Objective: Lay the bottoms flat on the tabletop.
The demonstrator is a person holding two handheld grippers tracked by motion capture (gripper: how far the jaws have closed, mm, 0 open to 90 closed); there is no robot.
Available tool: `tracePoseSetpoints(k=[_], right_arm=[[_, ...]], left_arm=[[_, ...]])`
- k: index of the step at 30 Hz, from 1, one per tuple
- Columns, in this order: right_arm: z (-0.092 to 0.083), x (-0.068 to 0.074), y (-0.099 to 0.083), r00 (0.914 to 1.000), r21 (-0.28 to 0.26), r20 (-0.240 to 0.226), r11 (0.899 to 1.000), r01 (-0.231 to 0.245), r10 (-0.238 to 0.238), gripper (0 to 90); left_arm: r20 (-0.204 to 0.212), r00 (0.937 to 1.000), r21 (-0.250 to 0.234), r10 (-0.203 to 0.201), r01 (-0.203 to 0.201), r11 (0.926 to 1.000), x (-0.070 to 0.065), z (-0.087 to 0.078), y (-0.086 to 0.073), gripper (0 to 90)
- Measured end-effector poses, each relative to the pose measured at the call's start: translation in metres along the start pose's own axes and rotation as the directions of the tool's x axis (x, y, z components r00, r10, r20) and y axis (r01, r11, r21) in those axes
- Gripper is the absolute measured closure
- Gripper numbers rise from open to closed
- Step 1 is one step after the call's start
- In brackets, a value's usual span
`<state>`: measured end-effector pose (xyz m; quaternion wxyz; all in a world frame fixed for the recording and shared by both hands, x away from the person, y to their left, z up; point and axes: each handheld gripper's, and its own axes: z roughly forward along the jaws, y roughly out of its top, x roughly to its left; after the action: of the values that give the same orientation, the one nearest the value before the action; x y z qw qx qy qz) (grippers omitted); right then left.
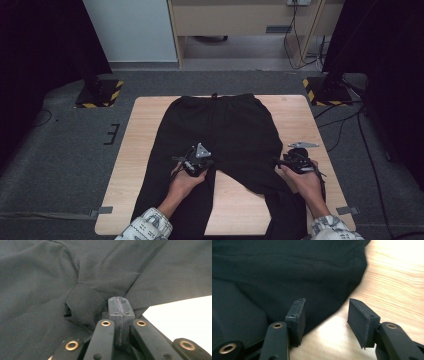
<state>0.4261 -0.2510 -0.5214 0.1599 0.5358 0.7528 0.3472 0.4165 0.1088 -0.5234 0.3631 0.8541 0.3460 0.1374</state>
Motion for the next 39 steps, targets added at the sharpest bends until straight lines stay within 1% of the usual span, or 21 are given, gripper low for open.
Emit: tracePoseSetpoints(k=[2, 3, 4, 6, 7, 9, 12, 14, 16, 18, 19, 20, 21, 22, 26, 29, 32, 33, 36, 38, 39], right_arm=[[0.008, 0.006, 0.002, 0.9999, 0.017, 0.007, 1.0, 0.009, -0.01, 48.3], [0.01, 0.008, 0.003, 0.9996, 0.017, 0.02, 1.0, 0.02, -0.021, 51.6], [0.011, 0.01, 0.004, 0.9994, 0.017, 0.026, 1.0, 0.021, -0.022, 59.2], [0.013, 0.012, 0.007, 0.9994, 0.027, 0.017, 0.999, 0.03, -0.03, 75.4], [0.014, 0.013, 0.008, 0.9995, 0.033, 0.007, 0.999, 0.03, -0.03, 86.1], [0.012, 0.012, 0.011, 0.9996, 0.039, 0.0, 0.999, 0.029, -0.029, 87.9], [0.0, 0.011, 0.021, 0.9992, 0.028, 0.011, 0.999, 0.039, -0.039, 88.0], [-0.01, 0.014, 0.031, 0.9989, 0.02, 0.019, 0.999, 0.043, -0.043, 87.9], [-0.021, 0.025, 0.046, 0.9962, 0.007, 0.031, 0.997, 0.081, -0.082, 87.7], [-0.024, 0.039, 0.058, 0.9943, 0.006, 0.03, 0.995, 0.102, -0.102, 87.1], [-0.023, 0.051, 0.066, 0.9923, 0.008, 0.02, 0.992, 0.122, -0.122, 87.0], [-0.019, 0.058, 0.069, 0.9903, 0.015, 0.017, 0.99, 0.137, -0.138, 86.5], [-0.011, 0.071, 0.075, 0.988, 0.032, 0.013, 0.988, 0.153, -0.154, 85.9], [-0.005, 0.079, 0.077, 0.9867, 0.04, 0.01, 0.986, 0.161, -0.162, 85.5], [0.039, 0.115, 0.08, 0.9813, 0.09, 0.005, 0.977, 0.191, -0.193, 85.4], [0.067, 0.131, 0.076, 0.9821, 0.121, 0.004, 0.975, 0.186, -0.188, 85.2], [0.084, 0.141, 0.069, 0.9764, 0.134, 0.008, 0.968, 0.213, -0.216, 80.1], [0.086, 0.142, 0.066, 0.9741, 0.115, 0.003, 0.968, 0.224, -0.226, 78.5], [0.081, 0.14, 0.066, 0.9753, 0.106, -0.034, 0.97, 0.221, -0.218, 64.9], [0.064, 0.137, 0.068, 0.9727, 0.06, -0.063, 0.972, 0.227, -0.224, 61.2], [0.051, 0.135, 0.07, 0.9713, 0.03, -0.091, 0.974, 0.223, -0.22, 59.5]], left_arm=[[0.006, 1.0, -0.019, 0.004, -0.004, 0.9998, -0.002, -0.002, 0.002, 89.5], [0.005, 1.0, -0.027, 0.006, -0.006, 0.9996, -0.003, -0.003, 0.003, 89.5], [0.009, 0.9999, -0.04, 0.005, -0.005, 0.9992, -0.005, -0.004, 0.004, 89.5], [0.015, 0.9999, -0.056, 0.006, -0.005, 0.9984, -0.008, -0.007, 0.007, 89.5], [0.017, 0.9998, -0.061, 0.006, -0.005, 0.9981, -0.009, -0.008, 0.008, 89.5], [0.022, 0.9997, -0.065, 0.011, -0.009, 0.9978, -0.011, -0.009, 0.01, 89.6], [0.025, 0.9996, -0.069, 0.009, -0.007, 0.9976, -0.012, -0.011, 0.012, 89.6], [0.031, 0.9995, -0.073, 0.005, -0.003, 0.9973, -0.012, -0.012, 0.012, 89.6], [0.034, 0.9994, -0.074, 0.006, -0.004, 0.9972, -0.013, -0.012, 0.013, 89.6], [0.034, 0.9994, -0.068, 0.007, -0.005, 0.9976, -0.013, -0.01, 0.013, 89.6], [0.034, 0.9994, -0.065, 0.008, -0.006, 0.9978, -0.013, -0.01, 0.013, 89.5], [0.033, 0.9994, -0.059, 0.009, -0.007, 0.9982, -0.013, -0.008, 0.013, 89.5], [0.031, 0.9995, -0.057, 0.01, -0.008, 0.9983, -0.013, -0.007, 0.012, 89.5], [0.03, 0.9995, -0.053, 0.011, -0.009, 0.9986, -0.013, -0.007, 0.012, 89.6], [0.025, 0.9996, -0.044, 0.014, -0.013, 0.999, -0.011, -0.005, 0.011, 89.5], [0.026, 0.9996, -0.027, 0.011, -0.01, 0.9996, -0.009, -0.002, 0.009, 89.5], [0.028, 0.9995, -0.001, 0.017, -0.017, 0.9999, -0.01, 0.004, 0.005, 89.5], [0.025, 0.9994, 0.009, 0.025, -0.025, 0.9996, -0.011, 0.005, 0.004, 89.5], [0.025, 0.9996, 0.0, 0.014, -0.014, 0.9999, -0.01, 0.005, 0.004, 89.5], [0.025, 0.9995, 0.002, 0.017, -0.017, 0.9999, -0.011, 0.005, 0.004, 89.5], [0.023, 0.9996, 0.002, 0.018, -0.018, 0.9998, -0.012, 0.005, 0.004, 89.5]])
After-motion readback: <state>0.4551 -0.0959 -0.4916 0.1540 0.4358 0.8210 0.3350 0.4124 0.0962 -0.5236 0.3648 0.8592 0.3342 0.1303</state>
